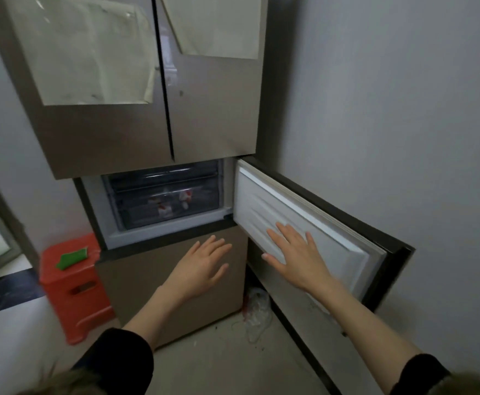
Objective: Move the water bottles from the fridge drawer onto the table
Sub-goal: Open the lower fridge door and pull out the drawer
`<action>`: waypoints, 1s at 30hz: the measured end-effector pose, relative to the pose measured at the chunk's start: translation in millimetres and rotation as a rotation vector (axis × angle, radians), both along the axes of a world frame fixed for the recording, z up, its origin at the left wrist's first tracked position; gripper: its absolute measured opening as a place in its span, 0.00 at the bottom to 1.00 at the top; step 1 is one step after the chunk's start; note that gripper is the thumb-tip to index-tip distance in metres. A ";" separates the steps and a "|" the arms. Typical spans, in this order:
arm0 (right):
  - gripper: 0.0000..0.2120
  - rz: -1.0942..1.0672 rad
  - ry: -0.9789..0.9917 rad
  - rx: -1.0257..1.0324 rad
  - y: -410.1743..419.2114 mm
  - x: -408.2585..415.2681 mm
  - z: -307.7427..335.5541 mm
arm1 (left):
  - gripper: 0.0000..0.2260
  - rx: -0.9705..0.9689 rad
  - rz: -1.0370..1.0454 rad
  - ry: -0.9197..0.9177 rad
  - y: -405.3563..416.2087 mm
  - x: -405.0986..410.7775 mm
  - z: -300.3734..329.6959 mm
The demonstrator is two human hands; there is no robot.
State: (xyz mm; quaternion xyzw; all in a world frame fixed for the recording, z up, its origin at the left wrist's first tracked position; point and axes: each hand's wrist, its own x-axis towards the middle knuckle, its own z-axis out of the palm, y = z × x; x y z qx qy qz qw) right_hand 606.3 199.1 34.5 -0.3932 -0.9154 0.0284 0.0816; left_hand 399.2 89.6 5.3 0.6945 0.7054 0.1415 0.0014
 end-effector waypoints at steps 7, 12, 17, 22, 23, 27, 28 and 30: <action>0.30 0.159 -0.004 -0.045 21.0 -113.5 -24.3 | 0.24 -0.036 0.270 -0.063 -9.6 -96.7 -24.9; 0.29 0.201 -0.049 -0.047 50.0 -196.2 -44.7 | 0.24 -0.049 0.365 -0.089 3.3 -171.0 -45.9; 0.29 0.221 -0.113 -0.052 82.0 -249.4 -67.8 | 0.23 -0.054 0.404 -0.150 23.1 -224.1 -64.4; 0.29 0.178 -0.079 -0.194 120.1 -288.6 -91.0 | 0.22 0.019 0.477 -0.497 53.6 -254.1 -87.0; 0.29 0.158 -0.047 -0.242 128.9 -296.0 -95.8 | 0.22 0.034 0.512 -0.596 61.4 -257.0 -90.0; 0.26 0.144 0.049 -0.406 167.7 -323.5 -119.2 | 0.23 0.141 0.774 -1.166 98.3 -287.4 -116.4; 0.26 0.125 0.108 -0.484 178.5 -331.2 -124.5 | 0.23 0.186 0.845 -1.357 108.0 -296.7 -120.9; 0.24 0.015 0.278 -0.717 200.4 -346.7 -132.9 | 0.20 0.301 0.916 -1.730 125.6 -312.3 -128.5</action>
